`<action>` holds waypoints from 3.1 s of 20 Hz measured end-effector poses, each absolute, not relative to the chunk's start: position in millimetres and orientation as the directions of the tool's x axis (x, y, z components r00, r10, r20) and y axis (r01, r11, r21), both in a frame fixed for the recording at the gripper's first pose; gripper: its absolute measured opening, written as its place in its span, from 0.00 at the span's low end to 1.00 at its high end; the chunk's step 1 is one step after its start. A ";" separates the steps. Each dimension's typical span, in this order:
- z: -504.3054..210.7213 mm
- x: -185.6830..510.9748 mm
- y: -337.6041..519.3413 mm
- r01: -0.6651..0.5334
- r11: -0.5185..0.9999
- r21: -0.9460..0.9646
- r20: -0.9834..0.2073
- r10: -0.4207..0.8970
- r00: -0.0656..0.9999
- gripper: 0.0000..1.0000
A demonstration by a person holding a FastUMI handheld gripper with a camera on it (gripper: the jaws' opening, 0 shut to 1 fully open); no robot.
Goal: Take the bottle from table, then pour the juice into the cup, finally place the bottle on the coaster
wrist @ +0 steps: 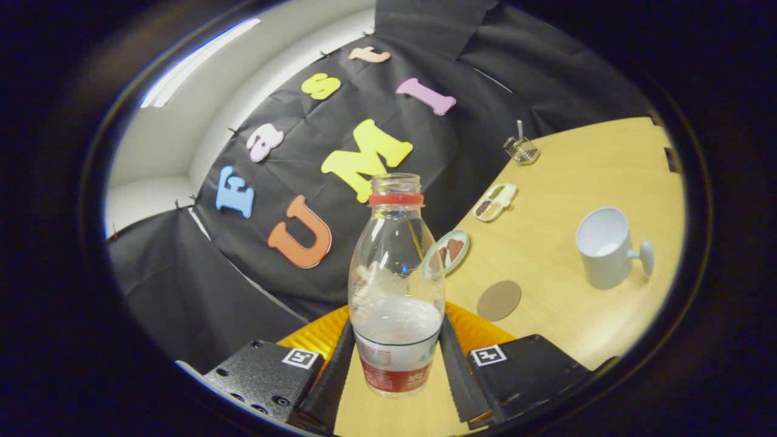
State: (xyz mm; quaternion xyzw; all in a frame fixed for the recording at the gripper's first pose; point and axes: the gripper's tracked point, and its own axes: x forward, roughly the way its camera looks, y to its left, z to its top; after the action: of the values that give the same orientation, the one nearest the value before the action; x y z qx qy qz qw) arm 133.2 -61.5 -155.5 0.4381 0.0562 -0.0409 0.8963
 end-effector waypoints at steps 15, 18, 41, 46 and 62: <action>-142.4 146.5 -87.2 -0.013 0.070 0.997 0.011 0.029 1.000 0.76; -145.6 141.9 -102.7 -0.005 0.010 1.000 0.005 -0.005 1.000 0.76; -165.2 136.7 -128.0 0.003 -0.203 0.979 -0.008 -0.026 1.000 0.76; -170.7 134.8 -134.3 -0.006 -0.211 0.978 -0.005 -0.048 0.999 0.75; -157.2 145.7 -131.8 -0.020 -0.256 0.967 0.008 -0.047 0.999 0.75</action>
State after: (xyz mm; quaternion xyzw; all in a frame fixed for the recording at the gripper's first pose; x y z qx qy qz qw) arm 145.7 -131.8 -157.2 0.7923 -0.0210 -0.0111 0.6096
